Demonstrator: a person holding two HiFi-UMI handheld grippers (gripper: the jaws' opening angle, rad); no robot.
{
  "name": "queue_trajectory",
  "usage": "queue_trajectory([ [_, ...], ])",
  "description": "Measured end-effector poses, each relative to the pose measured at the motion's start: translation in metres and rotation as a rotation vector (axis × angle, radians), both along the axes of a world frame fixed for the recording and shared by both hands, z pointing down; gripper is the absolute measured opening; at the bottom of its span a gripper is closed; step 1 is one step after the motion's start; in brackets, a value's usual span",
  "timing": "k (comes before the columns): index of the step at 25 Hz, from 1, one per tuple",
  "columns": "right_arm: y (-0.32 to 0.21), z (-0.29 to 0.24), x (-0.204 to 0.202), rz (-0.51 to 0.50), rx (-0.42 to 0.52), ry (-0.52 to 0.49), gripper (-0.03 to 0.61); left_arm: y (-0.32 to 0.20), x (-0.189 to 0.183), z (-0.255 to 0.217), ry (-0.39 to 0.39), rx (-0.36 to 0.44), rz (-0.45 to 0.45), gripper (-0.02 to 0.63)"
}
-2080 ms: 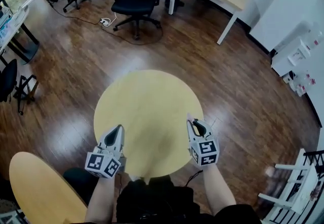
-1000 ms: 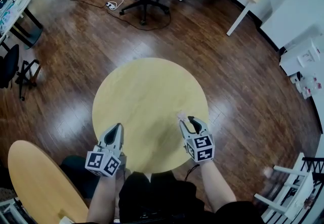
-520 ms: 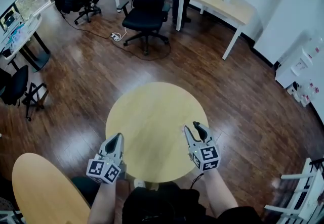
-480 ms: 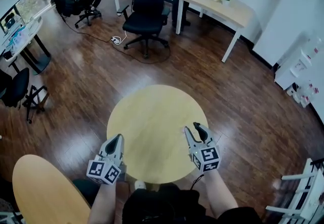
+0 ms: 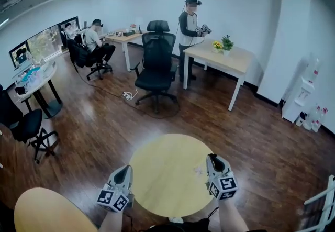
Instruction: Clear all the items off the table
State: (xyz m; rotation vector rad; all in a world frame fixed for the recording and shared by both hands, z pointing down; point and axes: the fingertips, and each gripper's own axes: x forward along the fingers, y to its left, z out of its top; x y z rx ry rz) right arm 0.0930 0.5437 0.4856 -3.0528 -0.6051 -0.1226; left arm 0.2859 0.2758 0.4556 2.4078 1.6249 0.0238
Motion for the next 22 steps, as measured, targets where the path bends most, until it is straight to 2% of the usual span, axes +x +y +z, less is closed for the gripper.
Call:
queue_trajectory([
  [1,0.000,-0.004,0.001,-0.001,-0.010,0.008,0.006,-0.001,0.002,-0.004,0.017,0.002,0.006,-0.008],
  [4,-0.001,-0.017,0.004,0.007,-0.042,0.027,0.005,-0.007,0.010,-0.014,0.044,-0.018,0.002,-0.008],
  [7,-0.002,-0.025,0.006,0.016,-0.039,0.071,0.005,-0.010,0.012,-0.019,0.049,-0.045,-0.008,-0.009],
  [13,-0.014,-0.032,0.024,0.003,-0.055,0.097,0.005,-0.012,0.012,-0.027,0.073,-0.082,0.012,-0.009],
  [17,-0.024,-0.031,0.030,-0.011,-0.072,0.091,0.005,-0.019,0.006,-0.034,0.062,-0.139,0.057,-0.009],
  [20,-0.024,-0.028,0.029,-0.022,-0.084,0.076,0.005,-0.016,-0.005,-0.035,0.065,-0.144,0.096,-0.009],
  [22,-0.022,-0.025,0.028,-0.029,-0.083,0.075,0.005,-0.014,-0.008,-0.034,0.070,-0.143,0.080,-0.009],
])
